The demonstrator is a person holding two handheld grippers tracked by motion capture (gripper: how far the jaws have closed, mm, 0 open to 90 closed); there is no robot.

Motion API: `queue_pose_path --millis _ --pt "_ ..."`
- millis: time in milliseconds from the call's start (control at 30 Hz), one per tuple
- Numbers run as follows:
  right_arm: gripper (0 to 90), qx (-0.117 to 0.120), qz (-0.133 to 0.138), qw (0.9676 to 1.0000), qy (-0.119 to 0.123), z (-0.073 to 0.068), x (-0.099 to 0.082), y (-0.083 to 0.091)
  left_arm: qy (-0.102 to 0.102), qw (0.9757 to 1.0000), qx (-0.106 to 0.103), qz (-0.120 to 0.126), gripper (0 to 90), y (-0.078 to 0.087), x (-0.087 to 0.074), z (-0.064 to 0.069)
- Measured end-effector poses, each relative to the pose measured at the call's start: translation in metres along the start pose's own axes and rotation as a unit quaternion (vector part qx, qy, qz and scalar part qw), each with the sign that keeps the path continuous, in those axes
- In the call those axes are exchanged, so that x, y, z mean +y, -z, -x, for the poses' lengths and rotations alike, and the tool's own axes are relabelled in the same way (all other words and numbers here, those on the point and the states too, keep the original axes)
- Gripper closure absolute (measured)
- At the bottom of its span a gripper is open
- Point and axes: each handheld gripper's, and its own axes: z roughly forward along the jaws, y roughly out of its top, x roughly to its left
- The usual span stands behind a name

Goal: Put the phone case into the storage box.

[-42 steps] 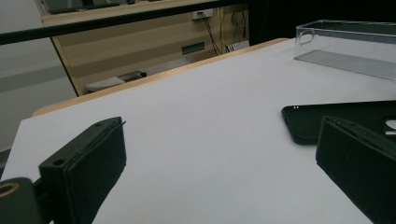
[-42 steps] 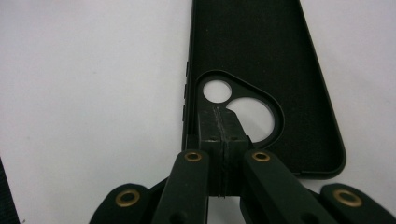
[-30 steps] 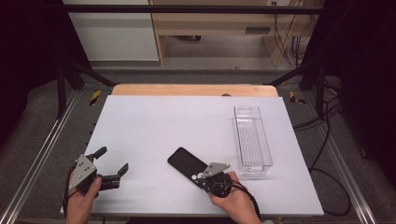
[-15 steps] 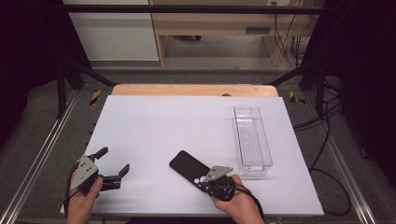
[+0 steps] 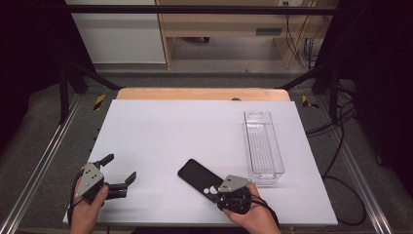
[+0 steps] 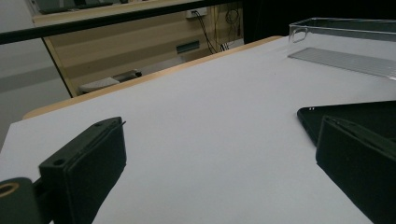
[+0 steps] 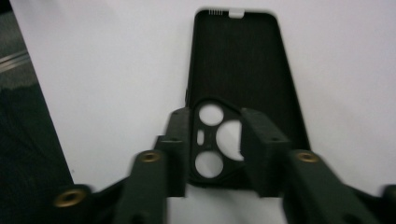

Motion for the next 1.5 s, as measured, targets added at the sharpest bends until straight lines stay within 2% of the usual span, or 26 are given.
queue_pose_path --millis 67,133,233,333,667,1033,1500 --pt "42.6 -0.006 0.010 0.9999 -0.004 0.000 0.001 0.002 0.000 1.0000 0.001 0.001 2.0 0.000 0.000 0.000" --pt "29.5 -0.022 0.004 0.9996 -0.016 0.001 0.001 -0.001 0.002 1.0000 0.001 0.004 2.0 0.000 0.001 0.001" --pt "16.2 -0.035 -0.013 0.9985 -0.041 0.005 0.000 -0.005 0.001 1.0000 0.000 0.003 1.9 0.000 0.001 0.001" --pt "7.8 -0.043 -0.013 0.9976 -0.054 0.008 -0.002 -0.006 0.001 1.0000 -0.002 0.002 2.0 -0.001 0.001 0.001" --pt "6.0 -0.029 -0.025 0.9974 -0.060 0.010 -0.005 -0.013 0.000 1.0000 -0.004 0.002 2.0 -0.002 0.001 0.002" --pt "6.0 -0.034 -0.041 0.9966 -0.063 0.011 -0.006 -0.022 0.000 1.0000 -0.004 0.003 2.0 -0.002 0.001 0.001" --pt "5.9 -0.029 -0.041 0.9963 -0.070 0.013 -0.002 -0.033 -0.004 1.0000 -0.007 0.000 1.9 -0.004 0.002 0.003"
